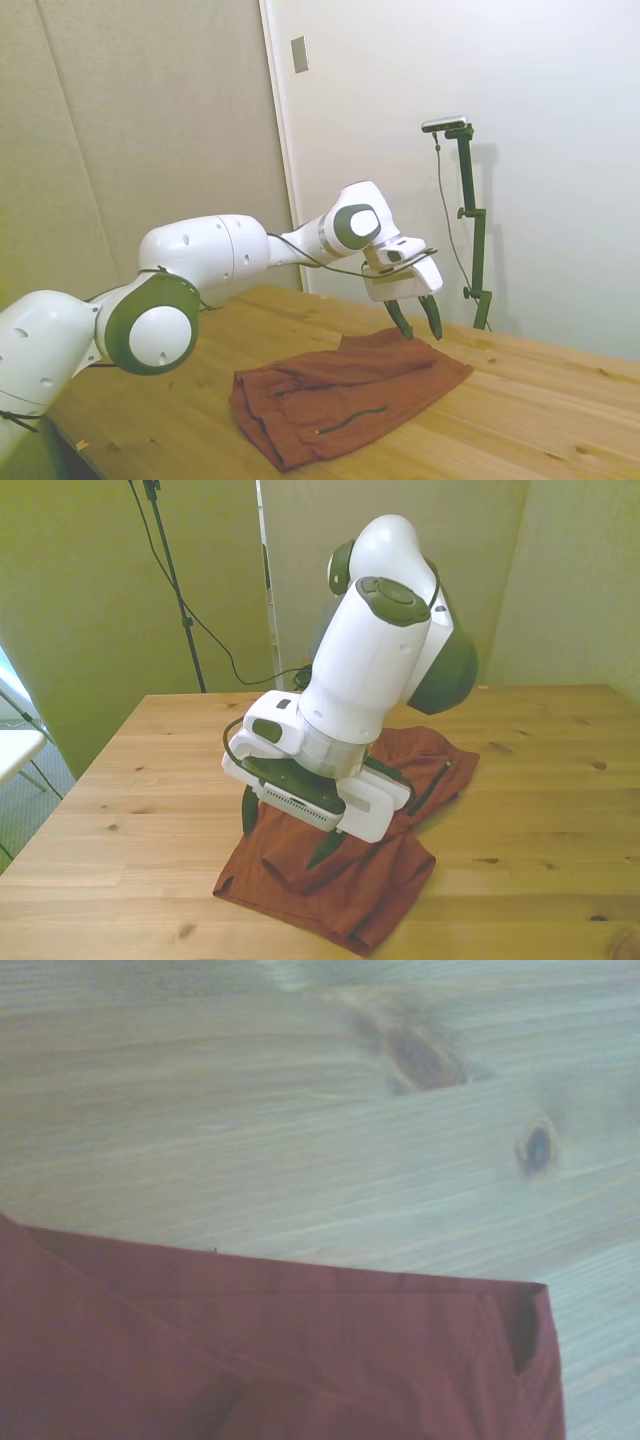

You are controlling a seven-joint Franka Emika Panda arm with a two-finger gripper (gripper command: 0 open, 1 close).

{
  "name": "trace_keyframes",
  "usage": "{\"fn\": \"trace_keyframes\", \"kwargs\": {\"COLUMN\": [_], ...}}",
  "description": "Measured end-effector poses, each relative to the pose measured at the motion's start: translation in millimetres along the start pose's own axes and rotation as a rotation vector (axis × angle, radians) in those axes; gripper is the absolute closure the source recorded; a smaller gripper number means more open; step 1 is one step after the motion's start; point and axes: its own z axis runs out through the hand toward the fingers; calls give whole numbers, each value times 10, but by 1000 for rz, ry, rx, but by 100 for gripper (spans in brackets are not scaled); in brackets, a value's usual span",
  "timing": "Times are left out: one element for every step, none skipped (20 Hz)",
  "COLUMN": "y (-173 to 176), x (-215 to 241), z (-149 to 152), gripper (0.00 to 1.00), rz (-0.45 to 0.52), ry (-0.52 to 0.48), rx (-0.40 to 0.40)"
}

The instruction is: Unfold the shorts

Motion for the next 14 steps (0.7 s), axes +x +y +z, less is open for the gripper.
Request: {"fn": "trace_keyframes", "kwargs": {"y": [-30, -66, -99, -129, -152, -169, -180, -186, -191, -193, -194, -193, -192, -193], "x": [-26, -56, -85, -109, -126, -139, -147, -150, -154, -156, -159, -164, -171, -180], "z": [47, 92, 138, 176, 207, 231, 247, 254, 255, 254, 258, 267, 280, 297], "gripper": [0, 0, 0, 0, 0, 0, 0, 0, 0, 0, 0, 0, 0, 0], "rz": [-1, -3, -5, -7, -9, -11, -12, -12, -12, -12, -13, -13, -14, -14], "ry": [-1, -1, -1, 1, 2, 3, 3, 4, 4, 4, 3, 2, -1, -4], "rx": [-4, -6, -8, -10, -10, -11, -12, -14, -15, -16, -18, -23, -29, -34]}}
